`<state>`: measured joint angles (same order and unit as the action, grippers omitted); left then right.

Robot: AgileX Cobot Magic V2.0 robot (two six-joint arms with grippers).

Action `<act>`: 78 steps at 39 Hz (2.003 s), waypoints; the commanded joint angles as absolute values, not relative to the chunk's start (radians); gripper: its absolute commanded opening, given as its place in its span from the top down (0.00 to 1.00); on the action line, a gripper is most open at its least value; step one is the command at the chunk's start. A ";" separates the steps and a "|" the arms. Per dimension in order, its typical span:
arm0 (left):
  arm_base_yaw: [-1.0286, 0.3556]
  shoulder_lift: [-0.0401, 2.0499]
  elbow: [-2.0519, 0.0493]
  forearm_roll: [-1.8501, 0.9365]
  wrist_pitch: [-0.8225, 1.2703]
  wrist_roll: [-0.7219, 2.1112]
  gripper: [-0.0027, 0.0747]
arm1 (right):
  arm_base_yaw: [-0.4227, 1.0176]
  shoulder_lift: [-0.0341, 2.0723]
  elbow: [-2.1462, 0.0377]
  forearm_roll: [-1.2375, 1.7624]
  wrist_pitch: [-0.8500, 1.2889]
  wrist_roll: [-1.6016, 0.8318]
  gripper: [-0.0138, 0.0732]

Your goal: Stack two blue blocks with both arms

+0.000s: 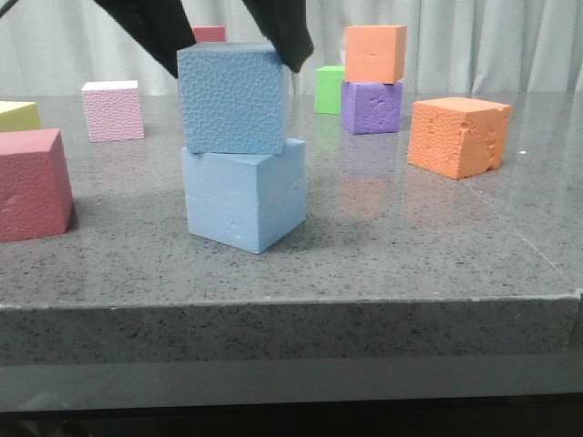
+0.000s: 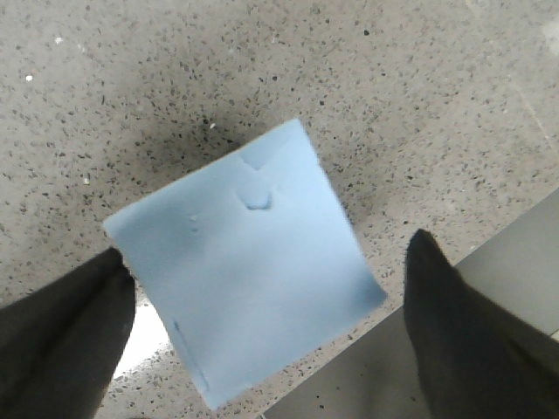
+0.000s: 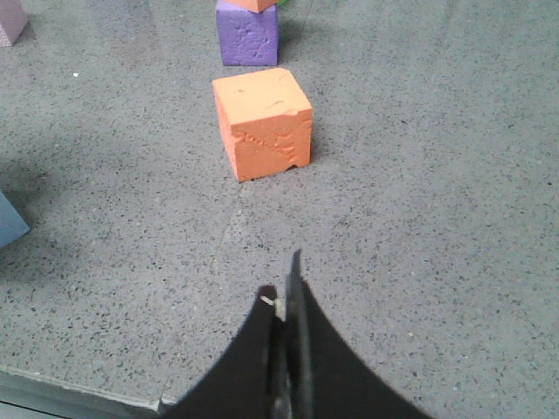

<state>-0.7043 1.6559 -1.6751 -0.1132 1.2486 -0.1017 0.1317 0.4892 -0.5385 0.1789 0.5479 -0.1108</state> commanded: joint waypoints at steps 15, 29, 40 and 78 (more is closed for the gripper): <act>-0.715 1.566 -1.817 -0.117 1.274 -0.106 0.29 | 0.128 0.490 -0.561 0.185 0.471 -0.112 0.92; -0.715 1.546 -1.817 -0.115 1.227 -0.095 0.99 | 0.128 0.490 -0.561 0.185 0.471 -0.112 0.92; -0.715 1.333 -1.573 -0.067 0.897 -0.070 0.99 | 0.128 0.490 -0.561 0.185 0.471 -0.112 0.92; -0.715 0.076 -0.562 -0.023 0.439 -0.070 0.99 | 0.128 0.490 -0.561 0.185 0.471 -0.112 0.92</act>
<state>-0.7083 0.1234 -0.5528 -0.0190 0.5130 -0.0712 0.1317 0.4892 -0.5385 0.1807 0.5479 -0.1108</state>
